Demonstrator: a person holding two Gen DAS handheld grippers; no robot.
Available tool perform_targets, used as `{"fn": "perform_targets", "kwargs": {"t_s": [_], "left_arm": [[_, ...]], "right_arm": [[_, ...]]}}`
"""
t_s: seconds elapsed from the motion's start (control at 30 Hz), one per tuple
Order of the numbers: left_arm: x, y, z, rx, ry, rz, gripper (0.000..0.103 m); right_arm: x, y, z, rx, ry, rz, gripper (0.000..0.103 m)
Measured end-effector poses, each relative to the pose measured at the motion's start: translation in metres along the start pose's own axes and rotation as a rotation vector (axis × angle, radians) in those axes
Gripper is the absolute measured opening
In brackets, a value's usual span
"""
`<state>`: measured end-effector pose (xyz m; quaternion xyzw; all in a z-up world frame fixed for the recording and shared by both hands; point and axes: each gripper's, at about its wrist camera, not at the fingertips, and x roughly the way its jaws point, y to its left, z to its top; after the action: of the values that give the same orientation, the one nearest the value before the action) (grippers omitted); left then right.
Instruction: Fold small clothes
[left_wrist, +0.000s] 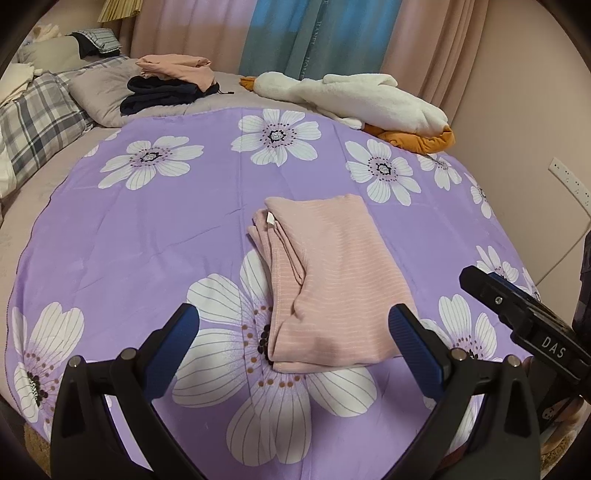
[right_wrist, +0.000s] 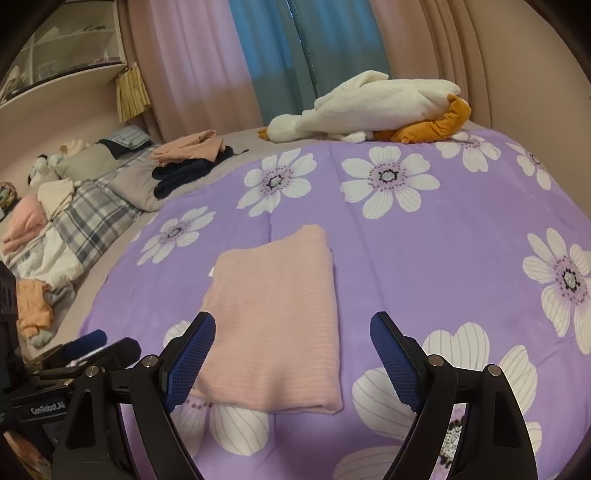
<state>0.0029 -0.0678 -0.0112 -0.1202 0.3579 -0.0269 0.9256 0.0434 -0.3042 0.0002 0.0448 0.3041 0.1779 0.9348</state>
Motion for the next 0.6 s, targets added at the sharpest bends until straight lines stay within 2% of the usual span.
{"fn": "perform_targets", "kwargs": {"t_s": [0.6], "left_arm": [[-0.011, -0.005, -0.003, 0.013, -0.005, 0.006, 0.102]], "right_arm": [[-0.004, 0.013, -0.005, -0.034, 0.003, -0.003, 0.086]]}}
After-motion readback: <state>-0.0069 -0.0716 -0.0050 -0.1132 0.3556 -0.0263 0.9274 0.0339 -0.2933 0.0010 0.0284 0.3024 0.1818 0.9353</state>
